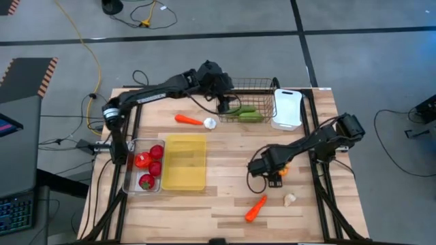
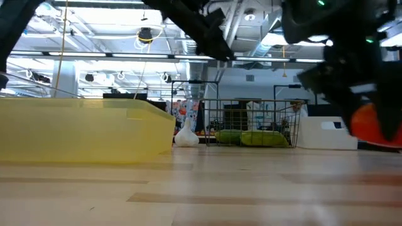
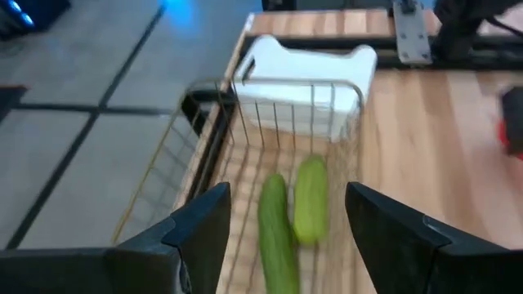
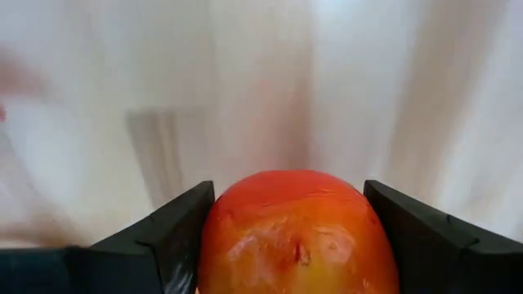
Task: Sort produce into baskets
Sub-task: Put the orange tomato into the transparent bin
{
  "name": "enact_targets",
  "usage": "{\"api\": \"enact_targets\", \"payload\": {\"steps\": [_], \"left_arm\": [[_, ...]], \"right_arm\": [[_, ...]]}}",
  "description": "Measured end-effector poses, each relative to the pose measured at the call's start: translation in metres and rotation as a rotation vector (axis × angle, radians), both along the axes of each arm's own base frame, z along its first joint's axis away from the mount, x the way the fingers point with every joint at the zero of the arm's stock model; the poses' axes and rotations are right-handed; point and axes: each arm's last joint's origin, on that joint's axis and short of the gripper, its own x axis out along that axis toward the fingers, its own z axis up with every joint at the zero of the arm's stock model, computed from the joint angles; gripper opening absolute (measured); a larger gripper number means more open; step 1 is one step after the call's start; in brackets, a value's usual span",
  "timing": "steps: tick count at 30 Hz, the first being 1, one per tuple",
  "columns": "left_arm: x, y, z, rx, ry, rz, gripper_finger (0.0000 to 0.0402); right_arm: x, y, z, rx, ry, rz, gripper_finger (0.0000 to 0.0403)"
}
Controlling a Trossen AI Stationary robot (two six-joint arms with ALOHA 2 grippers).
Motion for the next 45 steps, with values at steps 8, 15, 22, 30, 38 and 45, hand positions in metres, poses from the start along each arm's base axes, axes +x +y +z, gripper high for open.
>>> {"api": "enact_targets", "payload": {"steps": [8,15,22,30,38,45], "left_arm": [[-0.06,-0.027,0.04,-0.068,0.147,0.019,0.0228],[-0.111,-0.05,0.056,-0.175,0.201,0.094,0.0228],[-0.159,-0.072,0.036,-0.248,0.144,0.168,0.0228],[-0.202,-0.092,-0.013,-0.344,0.07,0.249,0.0228],[-0.215,-0.099,-0.047,-0.442,0.022,0.283,0.0252],[-0.208,-0.099,-0.058,-0.49,-0.025,0.205,0.0305]], "right_arm": [[0.035,-0.022,0.03,-0.129,-0.212,0.064,0.0324],[0.067,-0.046,0.047,-0.146,-0.459,0.097,0.0325],[0.086,-0.066,0.057,-0.176,-0.638,0.121,0.0326],[0.101,-0.08,0.067,-0.226,-0.805,0.152,0.0326],[0.105,-0.092,0.071,-0.248,-0.857,0.127,0.0327],[0.107,-0.094,0.074,-0.252,-0.892,0.119,0.0327]]}}
